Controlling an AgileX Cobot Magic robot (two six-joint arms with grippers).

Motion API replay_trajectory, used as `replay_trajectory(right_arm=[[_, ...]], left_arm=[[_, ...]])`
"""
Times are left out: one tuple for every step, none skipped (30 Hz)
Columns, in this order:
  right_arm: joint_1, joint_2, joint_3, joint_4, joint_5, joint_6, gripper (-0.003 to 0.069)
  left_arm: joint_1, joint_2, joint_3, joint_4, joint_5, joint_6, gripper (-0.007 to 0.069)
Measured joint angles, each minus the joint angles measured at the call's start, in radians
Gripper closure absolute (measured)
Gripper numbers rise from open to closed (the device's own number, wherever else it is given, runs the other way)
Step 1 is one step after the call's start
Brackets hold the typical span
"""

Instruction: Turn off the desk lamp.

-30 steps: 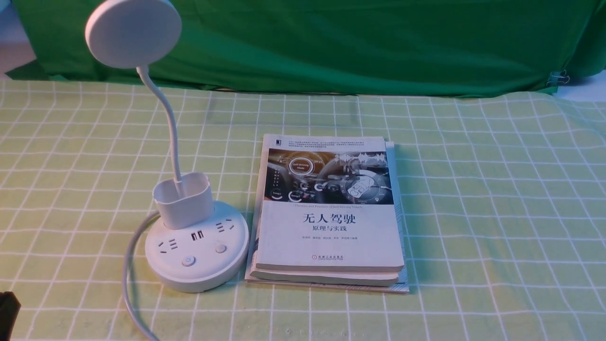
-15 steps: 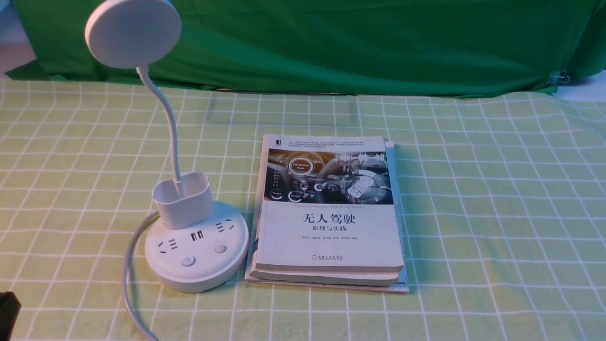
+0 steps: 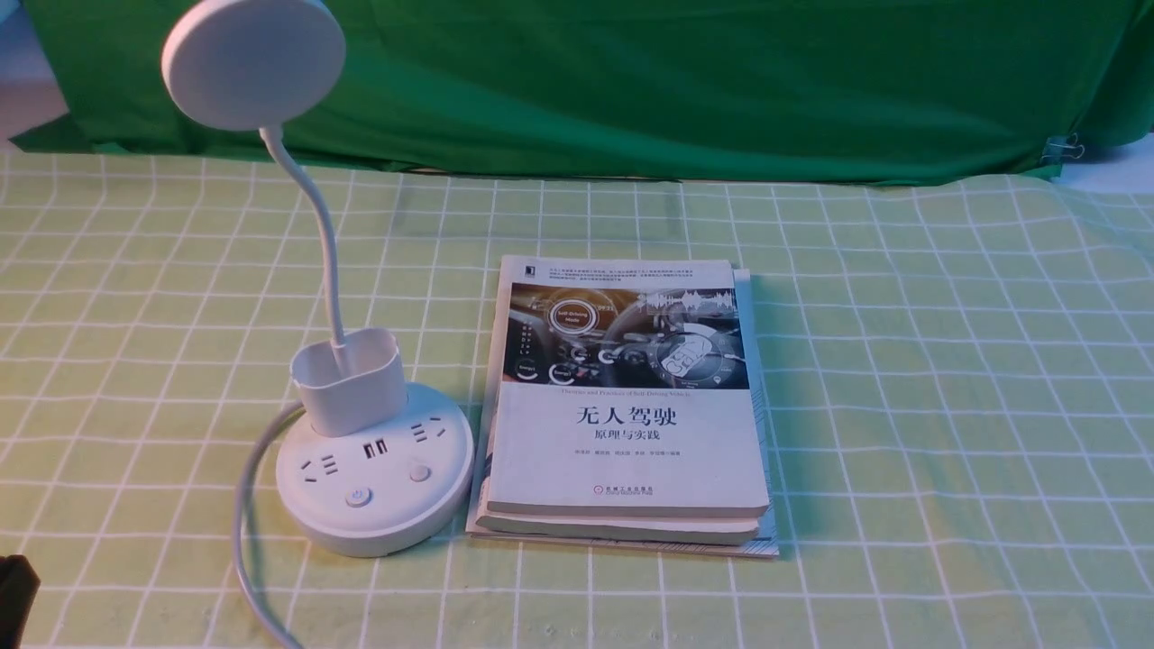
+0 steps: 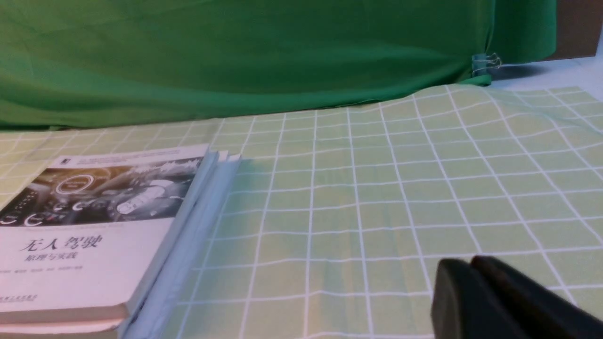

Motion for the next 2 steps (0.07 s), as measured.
replay_trajectory(right_arm=[[0.0, 0.0, 0.0, 0.0, 0.0, 0.0, 0.0629], [0.0, 0.0, 0.0, 0.0, 0.0, 0.0, 0.0629]], left_arm=[[0.0, 0.0, 0.0, 0.0, 0.0, 0.0, 0.0622], [0.0, 0.0, 0.0, 0.0, 0.0, 0.0, 0.0622]])
